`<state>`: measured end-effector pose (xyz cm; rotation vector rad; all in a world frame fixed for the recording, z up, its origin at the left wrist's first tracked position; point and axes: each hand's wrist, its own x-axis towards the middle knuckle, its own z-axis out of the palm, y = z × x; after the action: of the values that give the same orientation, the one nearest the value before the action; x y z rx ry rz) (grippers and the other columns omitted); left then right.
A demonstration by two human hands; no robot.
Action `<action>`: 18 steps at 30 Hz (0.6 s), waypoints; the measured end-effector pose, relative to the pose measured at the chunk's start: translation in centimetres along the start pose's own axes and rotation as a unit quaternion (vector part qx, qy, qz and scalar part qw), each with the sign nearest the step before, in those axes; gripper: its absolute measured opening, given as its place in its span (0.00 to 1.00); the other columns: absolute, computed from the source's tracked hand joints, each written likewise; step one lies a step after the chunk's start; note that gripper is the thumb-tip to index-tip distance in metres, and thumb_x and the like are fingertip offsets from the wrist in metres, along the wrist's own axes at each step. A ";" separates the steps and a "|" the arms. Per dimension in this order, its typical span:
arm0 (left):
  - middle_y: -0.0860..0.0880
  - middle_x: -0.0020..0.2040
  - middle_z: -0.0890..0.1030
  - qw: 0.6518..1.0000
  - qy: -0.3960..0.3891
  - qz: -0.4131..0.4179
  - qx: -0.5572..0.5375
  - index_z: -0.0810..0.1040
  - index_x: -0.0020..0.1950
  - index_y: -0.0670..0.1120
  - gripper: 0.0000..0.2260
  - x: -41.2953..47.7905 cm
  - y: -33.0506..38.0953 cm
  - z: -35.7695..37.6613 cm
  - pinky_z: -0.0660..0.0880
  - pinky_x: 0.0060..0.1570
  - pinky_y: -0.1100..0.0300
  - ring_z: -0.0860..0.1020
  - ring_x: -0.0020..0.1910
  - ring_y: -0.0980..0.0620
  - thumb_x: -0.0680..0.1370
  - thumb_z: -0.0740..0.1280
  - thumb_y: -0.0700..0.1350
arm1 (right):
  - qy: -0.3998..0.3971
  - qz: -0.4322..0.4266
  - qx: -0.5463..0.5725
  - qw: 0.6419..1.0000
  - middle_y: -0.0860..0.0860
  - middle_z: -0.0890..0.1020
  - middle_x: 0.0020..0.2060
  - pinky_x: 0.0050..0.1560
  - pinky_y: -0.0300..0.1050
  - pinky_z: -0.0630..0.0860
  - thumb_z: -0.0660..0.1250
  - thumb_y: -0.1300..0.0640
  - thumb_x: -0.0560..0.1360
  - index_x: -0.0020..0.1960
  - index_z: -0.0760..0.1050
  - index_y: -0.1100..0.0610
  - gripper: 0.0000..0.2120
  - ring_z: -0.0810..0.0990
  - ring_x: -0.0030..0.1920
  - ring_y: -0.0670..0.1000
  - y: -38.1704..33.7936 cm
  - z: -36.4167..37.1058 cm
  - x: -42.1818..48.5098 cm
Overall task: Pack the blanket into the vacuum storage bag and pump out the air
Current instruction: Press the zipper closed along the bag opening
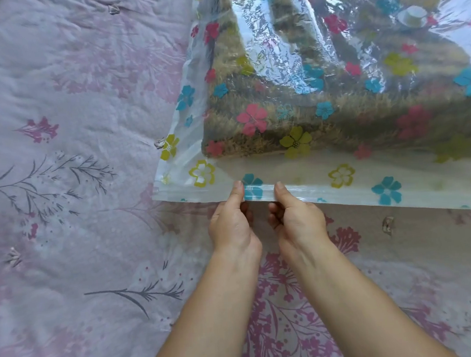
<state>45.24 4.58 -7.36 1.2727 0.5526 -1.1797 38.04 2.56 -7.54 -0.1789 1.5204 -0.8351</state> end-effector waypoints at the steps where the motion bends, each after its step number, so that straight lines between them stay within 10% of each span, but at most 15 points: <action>1: 0.49 0.30 0.82 1.000 -0.001 -0.002 -0.004 0.80 0.46 0.39 0.06 0.0 0.2 -0.1 0.74 0.23 0.67 0.79 0.23 0.57 0.79 0.73 0.41 | 0.000 -0.002 -0.001 1.000 0.47 0.78 0.22 0.34 0.42 0.74 0.75 0.57 0.75 0.41 0.74 0.59 0.11 0.76 0.22 0.43 0.0 0.0 0.0; 12: 0.50 0.46 0.85 0.998 0.017 0.062 0.018 0.82 0.50 0.46 0.04 2.0 4.2 -2.9 0.79 0.45 0.62 0.82 0.41 0.56 0.78 0.75 0.40 | -0.010 -0.013 -0.013 1.000 0.46 0.78 0.24 0.33 0.40 0.74 0.75 0.57 0.75 0.48 0.74 0.59 0.11 0.77 0.25 0.41 0.0 -0.5 0.5; 18: 0.54 0.33 0.85 0.996 0.021 0.074 0.053 0.82 0.44 0.47 0.05 2.6 6.4 -4.1 0.77 0.27 0.67 0.82 0.27 0.60 0.78 0.74 0.39 | -0.010 -0.012 -0.013 1.000 0.46 0.78 0.24 0.32 0.39 0.74 0.75 0.58 0.76 0.48 0.75 0.59 0.09 0.77 0.26 0.41 0.0 -0.4 0.5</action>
<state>52.94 6.59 -7.95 1.4068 0.4215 -1.0720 37.56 2.42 -7.92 -0.2256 1.5135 -0.8305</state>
